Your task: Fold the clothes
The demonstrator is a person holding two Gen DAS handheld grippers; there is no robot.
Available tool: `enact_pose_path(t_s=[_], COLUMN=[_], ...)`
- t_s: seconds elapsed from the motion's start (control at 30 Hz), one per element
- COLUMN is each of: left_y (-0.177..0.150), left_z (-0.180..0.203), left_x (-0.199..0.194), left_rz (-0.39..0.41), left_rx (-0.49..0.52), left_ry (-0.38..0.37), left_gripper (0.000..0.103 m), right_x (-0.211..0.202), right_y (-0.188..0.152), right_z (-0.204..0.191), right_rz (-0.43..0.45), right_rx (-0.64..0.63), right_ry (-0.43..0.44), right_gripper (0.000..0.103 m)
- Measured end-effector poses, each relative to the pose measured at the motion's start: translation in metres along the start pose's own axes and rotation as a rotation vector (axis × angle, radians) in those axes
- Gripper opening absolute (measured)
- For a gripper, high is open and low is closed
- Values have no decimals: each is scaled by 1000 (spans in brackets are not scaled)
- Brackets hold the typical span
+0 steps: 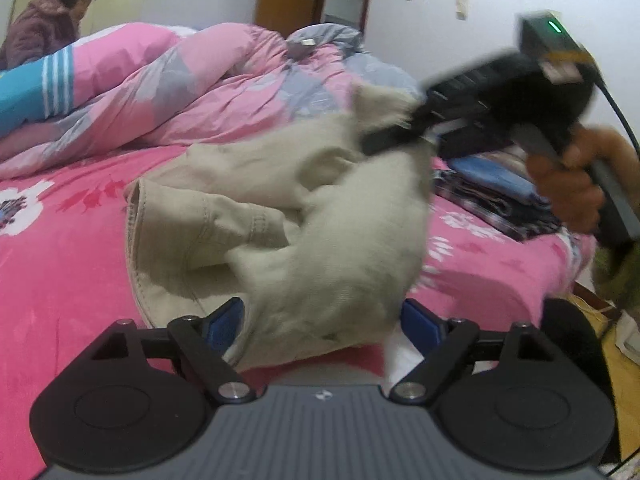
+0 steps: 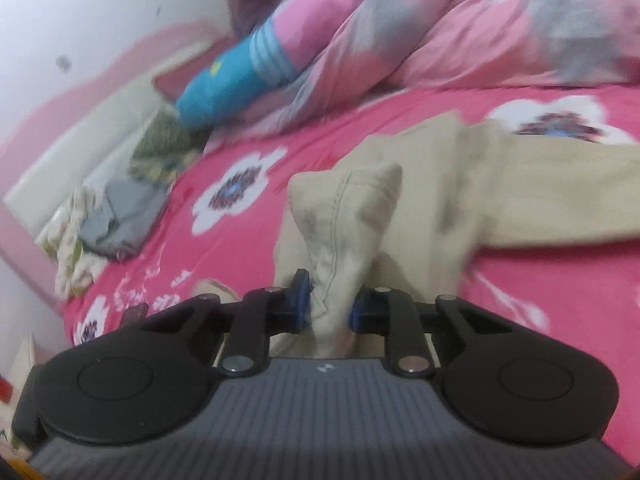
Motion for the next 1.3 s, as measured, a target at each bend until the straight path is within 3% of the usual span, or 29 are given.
enact_pose_path(t_s=[0.13,0.27,0.4,0.47,0.53,0.6,0.8,0.97,1.07,1.23,1.3], left_y=[-8,-10,-8,-6,-6,-4,-6,-17,-18,-9,-5], left_z=[12,10,-10,-24,-36,-47,-72,-96,-103,-103,-103], left_x=[-11,-24,-30,-28,-26,-25,-25,-10,0,15,19], left_rz=[-14,-6,-1,-6,-13,-14,-2,-47,-53,-59,-62], left_rx=[-7,-61,-169,-228,-285,-329,-428,-581,-622,-572,-560], left_ry=[-50,-89,-83,-59,-36,-5,45,26,5,21,24], left_gripper=[89,89,89,89,89,89,89,88,83,54,49], right_x=[-36,-36,-30,-34,-39,-51,-98,-91,-75,-37,-23], right_y=[-57,-119,-152,-153,-151,-149,-136,-129,-118,-100,-96], right_z=[40,79,94,93,93,96,116,128,131,134,126], right_rz=[71,73,113,120,110,118,238,227,197,63,3], right_rx=[143,324,430,435,412,388,402,412,404,410,390], right_ry=[-52,-78,-14,12,1,-35,-24,-20,4,65,96], right_gripper=[18,18,23,27,38,56,78,78,78,78,77])
Point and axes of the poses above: each gripper's, at about its wrist camera, not at the fingertips, and x roughly the way its jaws point, z to its right, y to its top, the point moved 10 cm from there along x, roughly the way its jaws point, and after that the axes turned 14 degrees about -z, right-handed, at the moved point
